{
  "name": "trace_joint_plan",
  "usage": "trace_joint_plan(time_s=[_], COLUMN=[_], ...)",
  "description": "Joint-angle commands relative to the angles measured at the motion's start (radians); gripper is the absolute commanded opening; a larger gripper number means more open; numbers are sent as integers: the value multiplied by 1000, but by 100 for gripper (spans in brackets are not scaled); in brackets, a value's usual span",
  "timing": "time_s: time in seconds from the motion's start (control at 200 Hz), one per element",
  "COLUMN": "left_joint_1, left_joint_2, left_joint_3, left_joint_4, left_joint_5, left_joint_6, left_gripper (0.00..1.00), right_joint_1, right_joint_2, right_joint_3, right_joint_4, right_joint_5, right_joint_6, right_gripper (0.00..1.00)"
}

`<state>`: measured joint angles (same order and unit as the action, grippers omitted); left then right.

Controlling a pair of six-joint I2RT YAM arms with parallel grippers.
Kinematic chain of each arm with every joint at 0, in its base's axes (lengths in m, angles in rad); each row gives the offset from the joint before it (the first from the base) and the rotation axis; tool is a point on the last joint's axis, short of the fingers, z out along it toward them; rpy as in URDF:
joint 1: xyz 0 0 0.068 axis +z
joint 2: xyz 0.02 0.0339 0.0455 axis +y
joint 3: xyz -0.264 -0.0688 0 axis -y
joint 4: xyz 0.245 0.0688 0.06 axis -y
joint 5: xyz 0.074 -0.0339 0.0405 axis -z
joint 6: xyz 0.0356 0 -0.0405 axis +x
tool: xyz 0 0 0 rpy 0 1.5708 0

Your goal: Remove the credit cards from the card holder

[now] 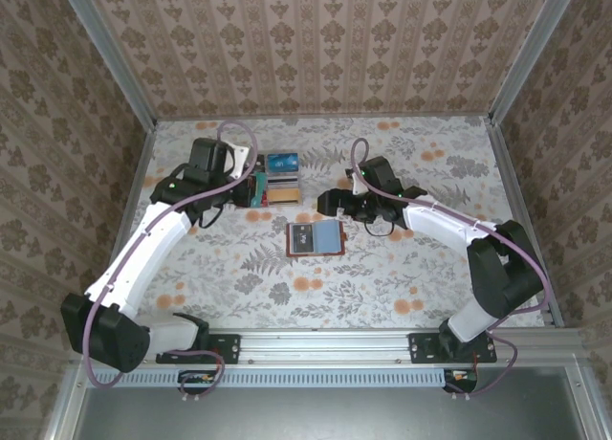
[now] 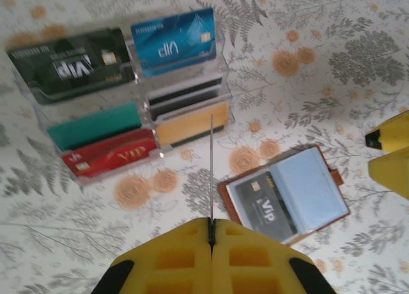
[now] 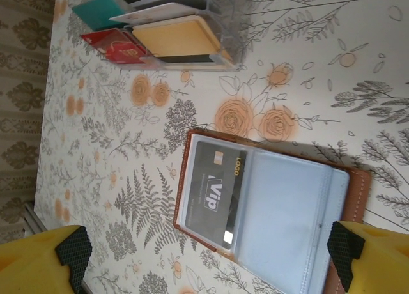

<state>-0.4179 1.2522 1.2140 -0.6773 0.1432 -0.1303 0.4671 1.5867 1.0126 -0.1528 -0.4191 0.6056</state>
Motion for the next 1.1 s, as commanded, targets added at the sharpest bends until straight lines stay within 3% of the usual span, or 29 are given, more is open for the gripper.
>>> trace_joint_plan(time_s=[0.0,0.14,0.34,0.565,0.9,1.095], left_joint_1=[4,20,80,120,128,131], left_joint_2=[29,104,252,380,440,511], left_joint_3=[47,99,186,282,329,398], left_joint_4=[7,28,14,-141,-275,-332], left_joint_5=[-53,0,48,77,12,-36], left_joint_6=[217,412,583,819,1185,1289], left_gripper=[0,0,0,0,0,0], right_joint_1=[-16,-34,-65,-80,-85,-85], right_joint_2=[-41,-54,-83,-95,-65,-66], right_joint_3=[-12,-25,-67,-72,-51,-53], right_joint_4=[14,8,10,-58,-50,-53], right_joint_5=[-4,-5,-19,17,-22,-38], right_joint_6=[-18,-20,-22,-52,-51,-52], right_gripper=[100,100,99,100,100,100])
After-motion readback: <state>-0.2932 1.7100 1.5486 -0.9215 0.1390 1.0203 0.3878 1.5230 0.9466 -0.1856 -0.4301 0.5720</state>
